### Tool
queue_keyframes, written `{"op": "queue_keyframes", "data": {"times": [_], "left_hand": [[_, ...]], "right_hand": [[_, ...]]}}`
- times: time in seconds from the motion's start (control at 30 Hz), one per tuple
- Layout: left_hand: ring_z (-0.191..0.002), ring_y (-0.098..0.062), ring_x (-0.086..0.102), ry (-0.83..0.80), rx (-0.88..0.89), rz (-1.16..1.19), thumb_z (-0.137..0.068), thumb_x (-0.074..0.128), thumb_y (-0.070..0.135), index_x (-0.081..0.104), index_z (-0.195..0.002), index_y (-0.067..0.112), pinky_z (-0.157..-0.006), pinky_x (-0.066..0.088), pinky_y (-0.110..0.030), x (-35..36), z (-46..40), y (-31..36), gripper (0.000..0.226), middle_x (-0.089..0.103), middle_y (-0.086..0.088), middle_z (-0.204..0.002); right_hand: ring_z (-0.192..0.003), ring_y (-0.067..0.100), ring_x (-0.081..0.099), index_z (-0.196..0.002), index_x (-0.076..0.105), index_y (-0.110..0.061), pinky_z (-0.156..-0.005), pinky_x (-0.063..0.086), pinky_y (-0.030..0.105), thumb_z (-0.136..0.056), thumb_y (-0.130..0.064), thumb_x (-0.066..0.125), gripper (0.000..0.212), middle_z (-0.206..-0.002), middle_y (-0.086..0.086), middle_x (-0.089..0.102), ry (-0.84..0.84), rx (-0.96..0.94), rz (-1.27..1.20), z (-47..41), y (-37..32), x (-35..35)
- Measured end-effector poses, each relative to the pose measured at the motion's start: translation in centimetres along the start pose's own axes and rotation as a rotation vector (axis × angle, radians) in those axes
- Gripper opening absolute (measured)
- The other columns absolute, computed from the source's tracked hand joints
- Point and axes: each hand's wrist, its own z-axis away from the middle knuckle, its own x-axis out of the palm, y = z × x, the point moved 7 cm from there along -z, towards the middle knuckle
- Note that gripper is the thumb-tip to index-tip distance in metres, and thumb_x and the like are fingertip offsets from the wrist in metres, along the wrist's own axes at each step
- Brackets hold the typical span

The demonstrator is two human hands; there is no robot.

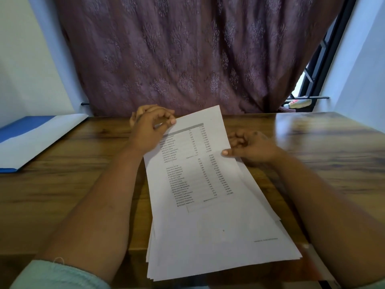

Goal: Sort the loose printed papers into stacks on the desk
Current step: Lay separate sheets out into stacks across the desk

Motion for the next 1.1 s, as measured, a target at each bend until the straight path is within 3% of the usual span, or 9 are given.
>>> {"op": "queue_keyframes", "data": {"times": [0.13,0.27,0.37,0.5,0.6,0.7,0.83,0.9,1.1], "left_hand": [[-0.134,-0.02,0.031,0.081,-0.115,-0.102,-0.09,0.064,0.045,0.066,-0.097,0.035,-0.111,0.017,-0.064,-1.2,0.5,-0.2,0.013,0.054,0.013,-0.135],[-0.149,-0.039,0.007,0.114,-0.494,0.002,-0.074,0.08,0.051,0.009,-0.155,0.028,-0.118,0.015,-0.056,-3.2,1.7,-1.2,0.11,-0.003,-0.016,-0.163],[-0.138,-0.035,0.04,-0.192,-0.76,0.283,-0.062,0.091,0.043,-0.006,-0.155,0.029,-0.11,0.039,-0.052,-3.7,3.9,-3.6,0.135,0.026,-0.012,-0.159],[-0.118,-0.023,0.055,-0.371,-0.845,0.456,-0.068,0.087,0.004,0.01,-0.155,0.024,-0.087,0.055,-0.04,-5.5,6.9,-6.2,0.118,0.046,-0.003,-0.146],[-0.123,-0.02,0.052,-0.241,-0.735,0.197,-0.07,0.086,0.006,0.036,-0.144,0.017,-0.089,0.052,-0.031,-9.5,6.2,-10.1,0.09,0.048,0.002,-0.141],[-0.127,-0.027,0.047,-0.238,-0.719,-0.07,-0.074,0.084,0.011,0.045,-0.138,0.013,-0.104,0.037,-0.032,-12.3,6.4,-13.9,0.075,0.048,-0.009,-0.14],[-0.129,-0.031,0.041,-0.132,-0.743,-0.676,-0.093,0.062,0.021,0.047,-0.133,0.017,-0.106,0.034,-0.044,-15.2,7.9,-16.2,0.043,0.046,-0.014,-0.138],[-0.136,-0.032,0.03,-0.17,-0.704,-0.941,-0.095,0.054,0.035,0.045,-0.137,0.022,-0.114,0.021,-0.055,-15.4,8.0,-15.5,0.045,0.041,-0.011,-0.143],[-0.147,-0.039,0.015,-0.691,-0.675,-0.648,-0.078,0.023,0.088,0.03,-0.149,0.03,-0.113,0.007,-0.07,-9.6,8.8,-18.2,0.092,0.022,-0.005,-0.161]], "right_hand": [[-0.067,0.016,0.067,-0.072,0.071,-0.026,-0.064,0.054,0.024,-0.091,-0.017,0.066,0.022,-0.072,0.002,0.07,-0.127,0.064,-0.08,1.1,-0.3,1.7],[-0.084,0.028,0.071,-0.101,0.067,0.001,-0.071,0.061,0.036,-0.097,-0.013,0.057,0.017,-0.094,0.014,0.073,0.133,0.098,-0.406,0.6,-1.2,0.6],[-0.08,0.029,0.071,-0.083,0.063,-0.001,-0.069,0.061,0.037,-0.094,-0.013,0.062,0.017,-0.092,0.017,0.072,0.26,0.1,-0.398,-0.5,-2.9,0.4],[-0.074,0.02,0.064,-0.086,0.054,-0.011,-0.06,0.057,0.03,-0.084,-0.023,0.075,0.024,-0.095,0.012,0.067,0.322,0.125,-0.227,-3.8,-6.3,3.0],[-0.087,0.02,0.069,-0.114,0.044,-0.016,-0.066,0.06,0.033,-0.075,-0.016,0.083,0.056,-0.108,0.01,0.066,0.067,0.186,-0.264,-5.7,-8.7,8.9],[-0.079,0.016,0.063,-0.101,0.051,-0.017,-0.057,0.055,0.022,-0.082,0.004,0.072,0.036,-0.104,0.009,0.06,-0.146,0.142,-0.102,-5.9,-11.0,15.7],[-0.093,0.018,0.066,-0.099,0.07,-0.01,-0.074,0.054,0.025,-0.086,-0.015,0.073,0.014,-0.103,0.005,0.07,-0.066,-0.022,0.312,-7.5,-12.7,20.9],[-0.102,0.019,0.063,-0.11,0.068,-0.01,-0.075,0.05,0.024,-0.086,-0.029,0.073,0.031,-0.112,0.004,0.068,-0.097,0.009,0.44,-8.0,-12.7,22.7],[-0.114,0.023,0.058,-0.12,0.061,-0.009,-0.059,0.035,0.013,-0.087,-0.034,0.072,0.043,-0.125,0.007,0.061,-0.038,-0.039,0.479,-8.4,-13.8,24.4]]}}
